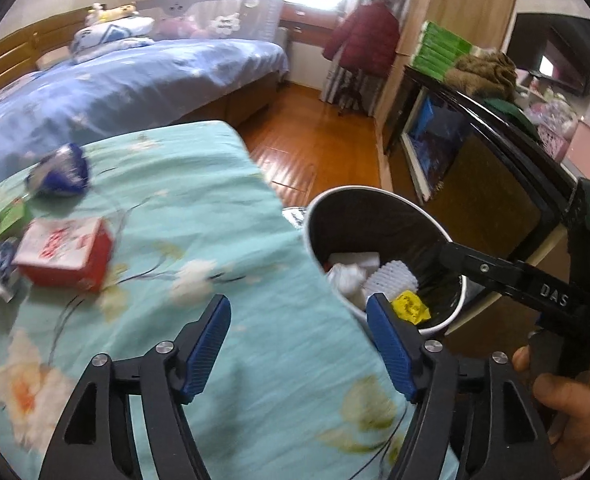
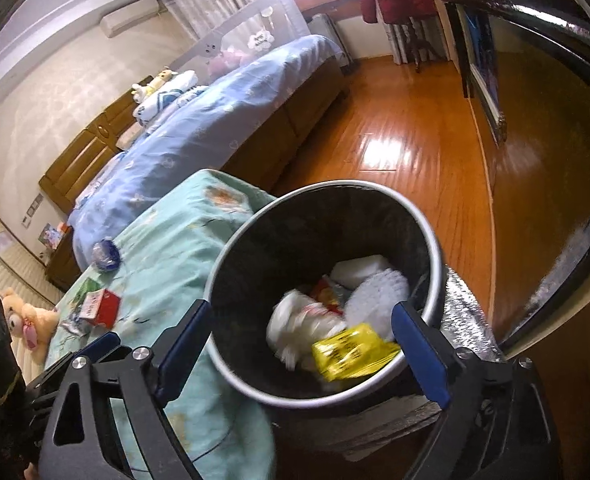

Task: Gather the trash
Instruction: 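Move both tools back from the bin to the remaining trash on the bed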

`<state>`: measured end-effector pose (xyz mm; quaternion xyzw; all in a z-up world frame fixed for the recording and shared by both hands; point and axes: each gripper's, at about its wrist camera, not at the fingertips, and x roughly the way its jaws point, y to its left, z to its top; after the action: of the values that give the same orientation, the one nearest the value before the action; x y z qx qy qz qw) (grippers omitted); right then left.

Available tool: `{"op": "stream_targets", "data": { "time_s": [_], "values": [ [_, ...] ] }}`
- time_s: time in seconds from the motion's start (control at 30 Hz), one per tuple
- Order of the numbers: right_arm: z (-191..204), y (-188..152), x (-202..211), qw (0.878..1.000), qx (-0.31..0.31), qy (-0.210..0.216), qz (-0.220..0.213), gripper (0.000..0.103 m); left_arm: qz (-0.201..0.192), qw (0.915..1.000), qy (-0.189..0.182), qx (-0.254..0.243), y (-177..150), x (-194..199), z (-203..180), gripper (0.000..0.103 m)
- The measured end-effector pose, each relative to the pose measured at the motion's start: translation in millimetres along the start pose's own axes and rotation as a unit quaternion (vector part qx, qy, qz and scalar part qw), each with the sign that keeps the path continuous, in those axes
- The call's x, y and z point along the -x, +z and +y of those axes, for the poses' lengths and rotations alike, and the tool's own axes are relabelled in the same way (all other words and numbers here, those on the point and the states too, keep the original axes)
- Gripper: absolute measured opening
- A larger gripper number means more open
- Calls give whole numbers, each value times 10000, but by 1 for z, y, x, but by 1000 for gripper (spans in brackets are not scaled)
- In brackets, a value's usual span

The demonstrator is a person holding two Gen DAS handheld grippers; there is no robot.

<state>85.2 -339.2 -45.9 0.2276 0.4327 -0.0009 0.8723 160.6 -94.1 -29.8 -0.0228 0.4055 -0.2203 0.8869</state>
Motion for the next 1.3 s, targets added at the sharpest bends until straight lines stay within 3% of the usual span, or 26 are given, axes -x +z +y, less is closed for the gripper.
{"op": "stream_targets", "data": {
  "time_s": [0.27, 0.67, 1.1, 1.3],
  "values": [
    [50, -19, 5, 9976, 582, 337, -185, 92, -197, 9991, 313, 182, -27, 40, 28, 73],
    [103, -42, -15, 9917, 994, 810, 135, 92, -300, 9934, 739, 821, -49, 87, 88, 73],
    [161, -53, -54, 9694, 1853, 1471, 655, 92, -334, 9825, 1284, 1306, -60, 114, 151, 73],
    [177, -48, -67, 9605, 2141, 1612, 744, 92, -315, 9807, 1308, 1416, -51, 110, 170, 73]
  ]
}}
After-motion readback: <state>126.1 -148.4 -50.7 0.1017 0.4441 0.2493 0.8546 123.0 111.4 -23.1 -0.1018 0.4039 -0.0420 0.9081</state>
